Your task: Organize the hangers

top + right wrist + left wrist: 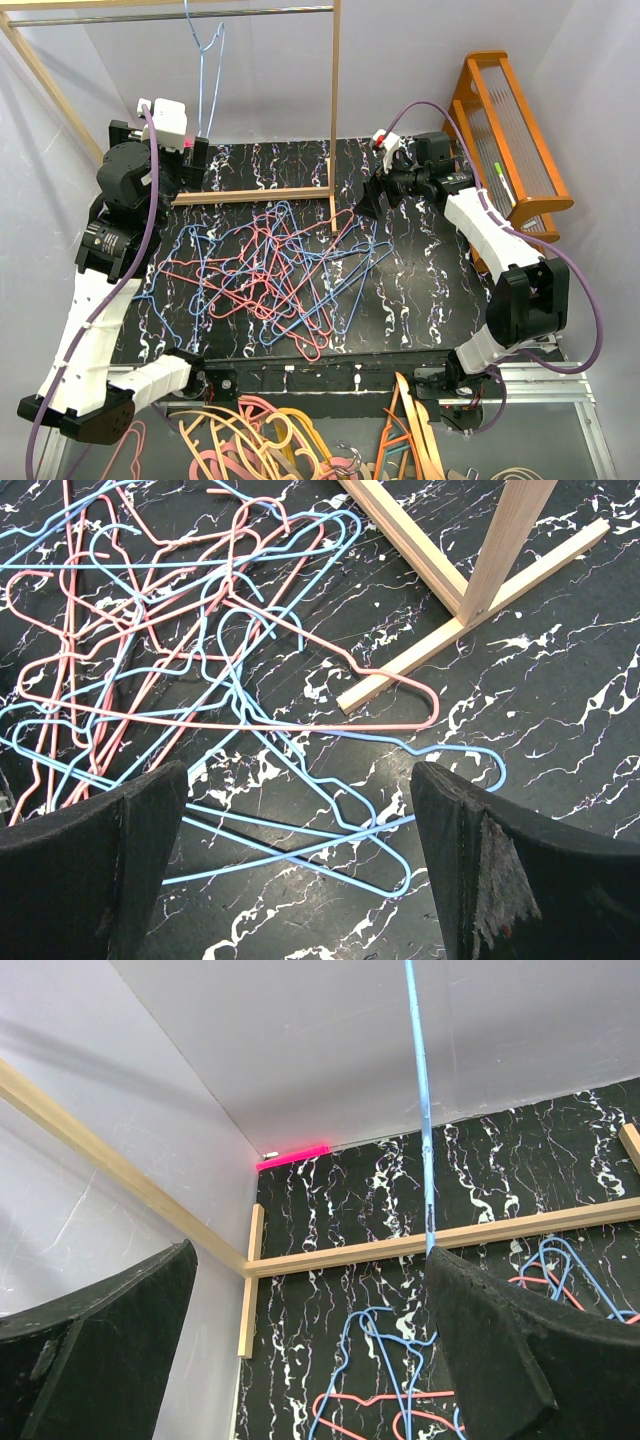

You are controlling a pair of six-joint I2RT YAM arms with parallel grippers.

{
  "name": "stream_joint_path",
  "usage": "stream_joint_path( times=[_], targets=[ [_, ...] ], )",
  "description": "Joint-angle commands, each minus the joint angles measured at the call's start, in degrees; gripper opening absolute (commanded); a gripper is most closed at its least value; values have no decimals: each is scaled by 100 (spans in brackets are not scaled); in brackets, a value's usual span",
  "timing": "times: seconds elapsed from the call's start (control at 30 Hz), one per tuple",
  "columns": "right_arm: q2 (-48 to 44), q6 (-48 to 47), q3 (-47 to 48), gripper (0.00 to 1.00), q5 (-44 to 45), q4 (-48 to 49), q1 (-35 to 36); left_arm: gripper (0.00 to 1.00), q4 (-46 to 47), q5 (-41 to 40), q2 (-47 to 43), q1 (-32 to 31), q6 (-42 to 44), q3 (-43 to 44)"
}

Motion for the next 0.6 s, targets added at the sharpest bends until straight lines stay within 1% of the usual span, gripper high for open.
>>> stream_joint_path(
  times=[0.0,0.57],
  targets=[
    [-55,-9,4,98,-26,157,11,97,37,7,-74,0,-17,39],
    [-55,-9,4,98,-26,157,11,97,37,7,-74,0,-17,39]
  ],
)
